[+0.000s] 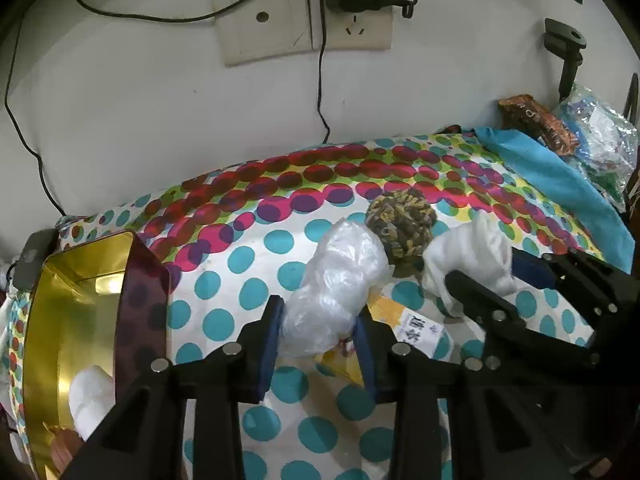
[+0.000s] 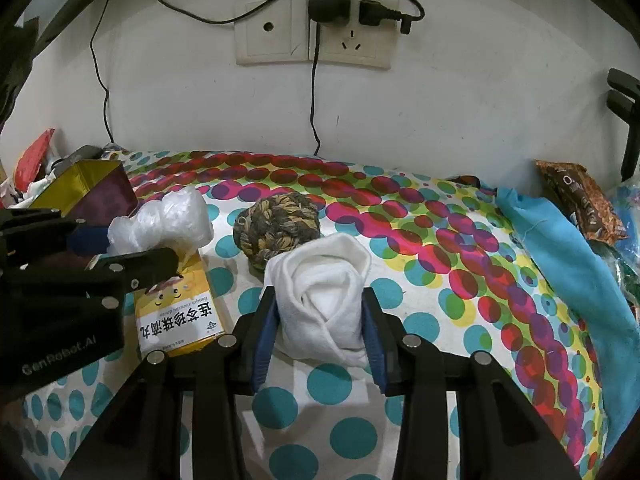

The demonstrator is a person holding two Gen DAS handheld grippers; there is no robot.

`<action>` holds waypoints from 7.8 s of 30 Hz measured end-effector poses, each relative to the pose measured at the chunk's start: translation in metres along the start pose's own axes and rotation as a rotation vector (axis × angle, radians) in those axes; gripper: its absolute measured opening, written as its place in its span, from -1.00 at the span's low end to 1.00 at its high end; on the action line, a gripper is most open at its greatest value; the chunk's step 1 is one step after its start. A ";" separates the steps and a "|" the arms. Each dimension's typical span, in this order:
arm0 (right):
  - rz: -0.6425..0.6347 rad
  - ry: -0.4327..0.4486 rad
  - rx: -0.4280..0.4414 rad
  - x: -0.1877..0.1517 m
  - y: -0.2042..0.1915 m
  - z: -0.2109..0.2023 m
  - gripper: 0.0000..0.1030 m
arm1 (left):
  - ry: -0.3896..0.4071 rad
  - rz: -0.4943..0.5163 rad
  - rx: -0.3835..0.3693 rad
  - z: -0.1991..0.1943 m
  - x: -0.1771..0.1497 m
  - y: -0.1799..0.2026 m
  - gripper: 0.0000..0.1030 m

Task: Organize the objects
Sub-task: 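Grasp the clear plastic bag with the left gripper while the right holds the cloth, then carry the plastic bag into the gold tray and open the left gripper, then lower the white cloth into the gold tray and open the right gripper, then move both grippers back over the bed toward the yellow box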

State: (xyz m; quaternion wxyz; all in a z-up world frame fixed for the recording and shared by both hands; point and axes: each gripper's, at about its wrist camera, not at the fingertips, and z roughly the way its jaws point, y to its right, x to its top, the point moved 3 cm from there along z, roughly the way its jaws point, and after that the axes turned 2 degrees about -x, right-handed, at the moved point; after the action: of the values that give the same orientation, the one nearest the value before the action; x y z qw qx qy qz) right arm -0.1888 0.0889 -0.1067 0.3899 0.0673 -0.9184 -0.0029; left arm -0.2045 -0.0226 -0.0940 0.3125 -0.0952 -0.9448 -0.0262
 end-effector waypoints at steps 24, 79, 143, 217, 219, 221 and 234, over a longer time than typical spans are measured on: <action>0.001 0.000 -0.020 -0.001 0.001 -0.001 -0.28 | 0.043 -0.021 0.138 -0.056 -0.015 0.001 -0.34; -0.059 -0.009 -0.094 0.006 -0.002 -0.002 -0.27 | -0.028 -0.323 0.297 -0.107 -0.083 -0.190 -0.33; -0.151 0.182 0.022 0.015 0.004 -0.095 -0.28 | 0.112 -0.462 0.350 -0.196 -0.163 -0.146 0.13; -0.074 0.202 0.048 0.024 -0.017 -0.068 0.77 | 0.111 -0.329 0.245 -0.177 -0.120 -0.074 0.16; -0.059 0.202 0.032 0.021 -0.004 -0.066 0.77 | 0.117 -0.297 0.216 -0.169 -0.104 -0.055 0.16; -0.048 0.203 0.015 0.018 0.008 -0.065 0.77 | 0.118 -0.284 0.201 -0.160 -0.091 -0.042 0.16; 0.054 0.203 -0.034 -0.012 0.085 -0.066 0.77 | -0.051 -0.519 0.094 -0.051 -0.019 -0.003 0.16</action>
State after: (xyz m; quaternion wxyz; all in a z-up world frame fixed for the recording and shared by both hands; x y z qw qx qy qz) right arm -0.1437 0.1773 -0.0645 0.4819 0.0360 -0.8755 -0.0009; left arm -0.1605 -0.0342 -0.0645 0.2755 0.1645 -0.9453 -0.0591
